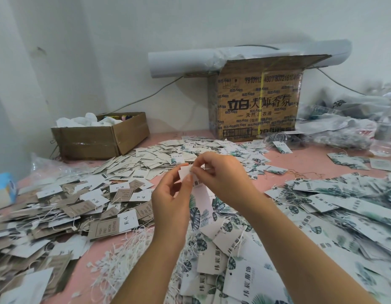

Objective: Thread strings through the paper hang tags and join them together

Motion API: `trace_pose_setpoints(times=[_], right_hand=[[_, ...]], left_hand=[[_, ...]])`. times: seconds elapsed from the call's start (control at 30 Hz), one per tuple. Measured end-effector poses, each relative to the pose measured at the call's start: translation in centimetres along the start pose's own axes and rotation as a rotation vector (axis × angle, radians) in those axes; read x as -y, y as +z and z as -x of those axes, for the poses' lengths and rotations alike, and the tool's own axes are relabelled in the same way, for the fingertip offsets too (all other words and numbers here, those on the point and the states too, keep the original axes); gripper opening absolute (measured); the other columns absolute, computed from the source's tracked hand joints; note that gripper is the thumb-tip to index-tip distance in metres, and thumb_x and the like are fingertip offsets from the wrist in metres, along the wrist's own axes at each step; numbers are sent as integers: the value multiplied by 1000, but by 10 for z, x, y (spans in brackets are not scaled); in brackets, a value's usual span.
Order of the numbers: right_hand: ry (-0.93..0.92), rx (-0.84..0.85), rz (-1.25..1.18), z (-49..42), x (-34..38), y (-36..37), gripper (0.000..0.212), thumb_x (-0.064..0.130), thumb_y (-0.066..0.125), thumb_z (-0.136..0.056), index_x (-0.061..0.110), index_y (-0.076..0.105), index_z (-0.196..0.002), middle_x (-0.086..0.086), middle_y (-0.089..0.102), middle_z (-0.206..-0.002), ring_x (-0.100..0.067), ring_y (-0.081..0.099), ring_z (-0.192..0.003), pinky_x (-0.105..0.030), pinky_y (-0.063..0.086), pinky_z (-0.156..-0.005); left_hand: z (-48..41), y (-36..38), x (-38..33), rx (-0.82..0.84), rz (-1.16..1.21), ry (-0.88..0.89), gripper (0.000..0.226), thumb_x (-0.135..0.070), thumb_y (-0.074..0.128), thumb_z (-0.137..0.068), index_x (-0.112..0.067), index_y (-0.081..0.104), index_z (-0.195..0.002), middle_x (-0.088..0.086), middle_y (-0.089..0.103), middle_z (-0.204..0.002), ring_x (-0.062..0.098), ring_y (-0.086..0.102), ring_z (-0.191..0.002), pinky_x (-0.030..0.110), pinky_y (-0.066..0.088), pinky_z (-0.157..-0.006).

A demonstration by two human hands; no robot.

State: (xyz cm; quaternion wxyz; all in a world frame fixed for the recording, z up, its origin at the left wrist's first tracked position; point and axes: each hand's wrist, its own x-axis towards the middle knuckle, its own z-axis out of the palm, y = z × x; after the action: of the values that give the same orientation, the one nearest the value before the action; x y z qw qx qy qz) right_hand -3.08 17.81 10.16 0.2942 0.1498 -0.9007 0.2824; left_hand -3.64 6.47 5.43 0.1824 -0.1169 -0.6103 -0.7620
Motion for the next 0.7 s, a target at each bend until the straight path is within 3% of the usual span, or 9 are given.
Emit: trace_pose_setpoints(times=[0.13, 0.23, 0.4, 0.53, 0.6, 0.7], right_hand=[[9, -25, 12, 0, 0, -1, 8, 25, 58, -89, 21, 60, -83, 11, 32, -42, -2, 35, -41, -23, 27, -48], [18, -30, 16, 0, -1, -1, 8, 25, 58, -90, 19, 61, -84, 11, 31, -42, -3, 33, -41, -23, 26, -48], [22, -34, 6, 0, -1, -1, 10, 25, 58, -90, 23, 56, -80, 10, 31, -42, -3, 33, -42, -24, 26, -48], [39, -23, -139, 0, -3, 1, 12, 23, 60, -89, 24, 55, -78, 10, 34, -45, -5, 32, -42, -24, 27, -49], [69, -9, -261, 0, -4, 2, 10, 21, 62, -88, 22, 59, -78, 10, 38, -47, -5, 30, -43, -23, 29, -50], [65, 29, -417, 0, -3, 3, 8, 16, 64, -86, 18, 63, -78, 14, 49, -44, 0, 41, -41, -11, 31, -48]], left_hand=[[1, 1, -2, -5, -1, -6, 18, -17, 63, -88, -31, 67, -98, -10, 72, -84, 9, 66, -82, 23, 55, -67], [1, 1, -3, -16, -18, -5, 27, -17, 63, -88, -18, 65, -115, -3, 71, -94, 18, 66, -92, 34, 56, -78], [3, 2, -4, 1, -11, 18, 21, -18, 64, -87, -26, 66, -106, -10, 72, -85, 8, 67, -83, 20, 53, -66], [3, 2, -6, -8, 79, -30, 18, -23, 54, -92, -27, 68, -102, -9, 72, -85, 8, 65, -76, 23, 54, -65], [3, 1, -8, -5, 146, -44, 21, -17, 50, -94, -26, 69, -97, -2, 72, -92, 13, 66, -81, 22, 55, -65], [0, 0, -9, -23, 175, -43, 25, -1, 55, -90, -22, 69, -90, -6, 72, -82, 8, 66, -76, 18, 53, -62]])
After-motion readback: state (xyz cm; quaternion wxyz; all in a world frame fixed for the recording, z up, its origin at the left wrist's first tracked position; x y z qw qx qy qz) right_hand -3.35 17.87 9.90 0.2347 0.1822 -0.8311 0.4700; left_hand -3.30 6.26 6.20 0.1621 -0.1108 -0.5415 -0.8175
